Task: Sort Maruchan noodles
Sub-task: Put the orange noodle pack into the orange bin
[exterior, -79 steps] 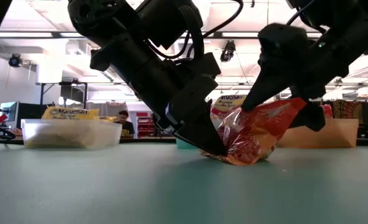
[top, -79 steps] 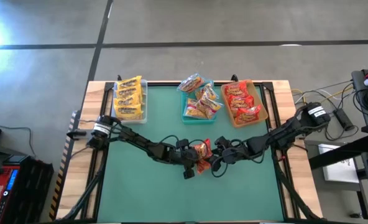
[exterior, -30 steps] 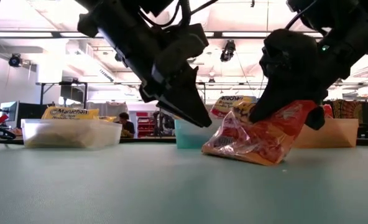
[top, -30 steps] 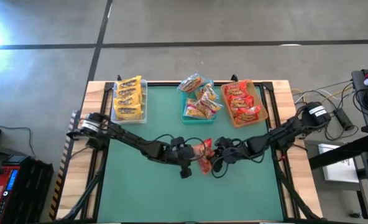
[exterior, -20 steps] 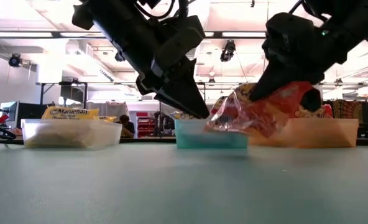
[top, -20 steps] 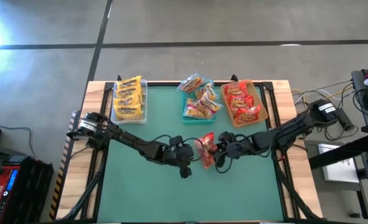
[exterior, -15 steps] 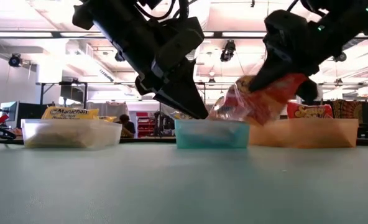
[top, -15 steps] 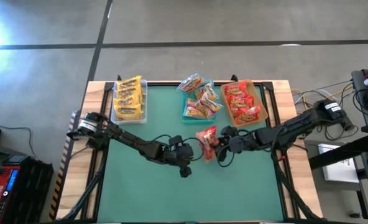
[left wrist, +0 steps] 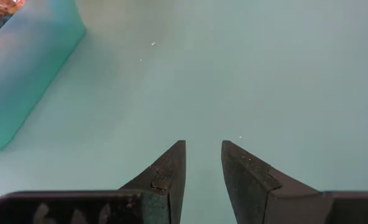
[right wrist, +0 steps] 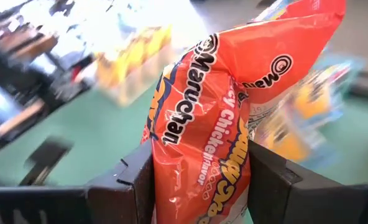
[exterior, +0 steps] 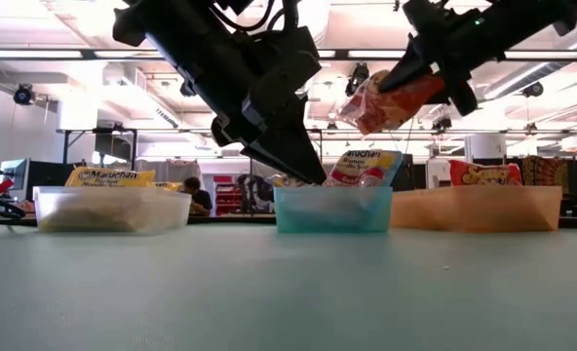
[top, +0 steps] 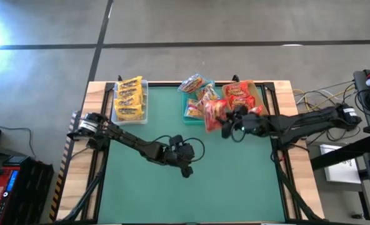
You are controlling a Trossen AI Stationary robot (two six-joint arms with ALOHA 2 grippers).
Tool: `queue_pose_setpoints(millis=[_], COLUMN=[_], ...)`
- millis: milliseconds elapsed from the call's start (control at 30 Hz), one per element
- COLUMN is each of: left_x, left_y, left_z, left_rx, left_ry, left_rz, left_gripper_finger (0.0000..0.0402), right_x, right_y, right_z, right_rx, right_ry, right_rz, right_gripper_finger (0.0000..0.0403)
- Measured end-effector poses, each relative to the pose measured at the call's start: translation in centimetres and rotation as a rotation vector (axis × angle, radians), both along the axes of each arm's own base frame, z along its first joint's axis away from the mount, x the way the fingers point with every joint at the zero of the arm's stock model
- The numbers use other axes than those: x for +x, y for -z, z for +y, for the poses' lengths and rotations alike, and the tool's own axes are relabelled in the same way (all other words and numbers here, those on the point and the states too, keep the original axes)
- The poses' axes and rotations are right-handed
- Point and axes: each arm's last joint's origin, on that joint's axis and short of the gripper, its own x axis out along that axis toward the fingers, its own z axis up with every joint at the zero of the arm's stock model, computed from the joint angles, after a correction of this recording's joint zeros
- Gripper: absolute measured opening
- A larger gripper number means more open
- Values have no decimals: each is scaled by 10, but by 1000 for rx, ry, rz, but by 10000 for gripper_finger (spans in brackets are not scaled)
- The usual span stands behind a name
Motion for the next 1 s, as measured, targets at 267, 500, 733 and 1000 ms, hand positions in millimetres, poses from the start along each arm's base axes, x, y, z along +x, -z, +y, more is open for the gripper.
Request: queue_pose_setpoints(millis=[267, 500, 733, 1000], left_x=[0, 0, 0, -1], left_y=[0, 0, 0, 0], left_z=[1, 1, 2, 2], left_rx=[27, 28, 38, 44], left_ry=[-22, -22, -30, -29], left_rz=[-5, -3, -5, -1], left_gripper_finger=[87, 87, 87, 87], right_x=[-15, -25, -38, -54], right_y=[-15, -14, -9, 7], right_z=[-39, -70, -93, -101], right_rx=[-128, -172, -173, -113], right_ry=[280, 442, 556, 615], right_rz=[-10, 46, 131, 330], right_gripper_finger=[177, 177, 178, 178])
